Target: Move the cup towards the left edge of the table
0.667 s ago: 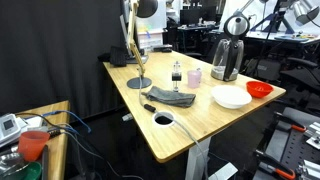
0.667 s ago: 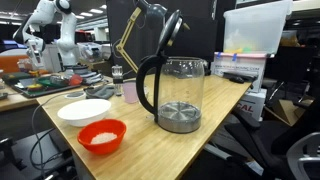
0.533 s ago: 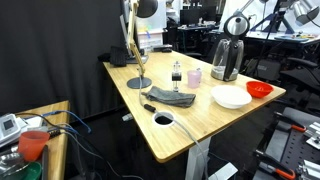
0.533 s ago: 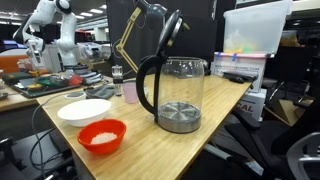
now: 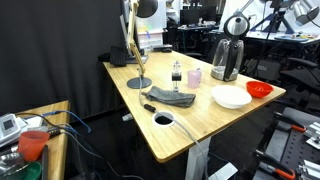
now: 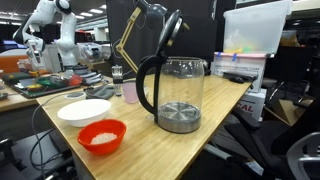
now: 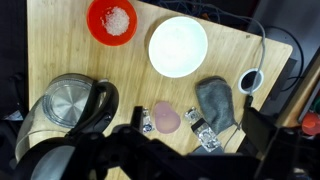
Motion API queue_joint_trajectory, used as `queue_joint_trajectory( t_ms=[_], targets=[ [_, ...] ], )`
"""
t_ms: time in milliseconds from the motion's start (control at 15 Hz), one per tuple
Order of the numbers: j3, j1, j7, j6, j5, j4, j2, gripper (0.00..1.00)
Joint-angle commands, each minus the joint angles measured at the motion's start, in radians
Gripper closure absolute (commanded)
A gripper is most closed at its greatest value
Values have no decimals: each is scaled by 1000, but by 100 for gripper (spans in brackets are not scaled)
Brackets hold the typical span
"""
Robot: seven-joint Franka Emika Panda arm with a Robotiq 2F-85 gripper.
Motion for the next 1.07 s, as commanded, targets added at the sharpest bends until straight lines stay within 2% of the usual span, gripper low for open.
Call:
queue_joint_trajectory(
  t_ms=[0, 200, 267, 733, 1000],
  targets=[
    [47, 8, -38, 66, 0, 3, 67, 0],
    [94, 13, -30, 171, -25, -16, 102, 0],
    [88, 10, -17, 121, 5, -5, 97, 0],
    [93, 7, -14, 128, 5, -5, 99, 0],
    [121, 13, 37, 195, 10, -11, 136, 0]
  ],
)
